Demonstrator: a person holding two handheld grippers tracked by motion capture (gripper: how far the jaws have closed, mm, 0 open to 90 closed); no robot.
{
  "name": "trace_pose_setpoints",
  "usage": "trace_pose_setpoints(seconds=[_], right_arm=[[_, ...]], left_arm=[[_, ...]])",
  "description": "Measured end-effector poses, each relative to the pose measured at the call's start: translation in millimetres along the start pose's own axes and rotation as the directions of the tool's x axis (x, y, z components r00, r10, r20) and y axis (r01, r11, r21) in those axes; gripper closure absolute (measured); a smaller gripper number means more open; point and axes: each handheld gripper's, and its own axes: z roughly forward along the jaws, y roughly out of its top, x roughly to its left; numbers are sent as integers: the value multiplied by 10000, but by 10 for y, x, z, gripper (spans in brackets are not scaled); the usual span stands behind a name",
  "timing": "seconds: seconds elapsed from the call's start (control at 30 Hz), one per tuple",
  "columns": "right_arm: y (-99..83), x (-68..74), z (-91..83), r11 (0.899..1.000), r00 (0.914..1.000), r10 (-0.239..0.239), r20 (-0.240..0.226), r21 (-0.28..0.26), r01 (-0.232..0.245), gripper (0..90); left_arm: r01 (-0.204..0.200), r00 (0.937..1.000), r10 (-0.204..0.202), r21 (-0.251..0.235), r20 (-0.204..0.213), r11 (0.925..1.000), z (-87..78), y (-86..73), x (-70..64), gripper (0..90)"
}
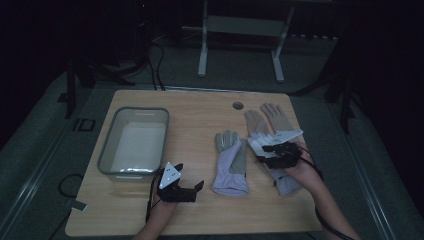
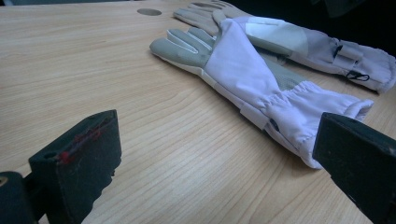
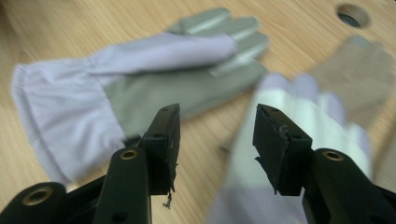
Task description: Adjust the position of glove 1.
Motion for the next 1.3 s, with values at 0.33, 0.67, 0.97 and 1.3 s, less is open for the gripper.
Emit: trace_pose_setpoints(seconds=[0.33,0.67,0.97,1.3], right_arm=[[-411,-404,-21,9915,9928,1148,344,584,-1166,487],[-634,-503,154,9845,9895,1417,293,1001,-1440,445],[-782,-484,225,9746,9754,2191,-253,530,-2176,634],[-642,-264,67,9629,9578,2648,1119,225,-2688,765]], left_arm=[[34,10000,-34,1,-11,10000,1,0,2,14],[15,10000,-15,12,-6,10000,1,1,1,14],[30,10000,-30,15,-11,10000,2,1,2,14],[51,10000,-51,0,-29,10000,3,1,2,14]])
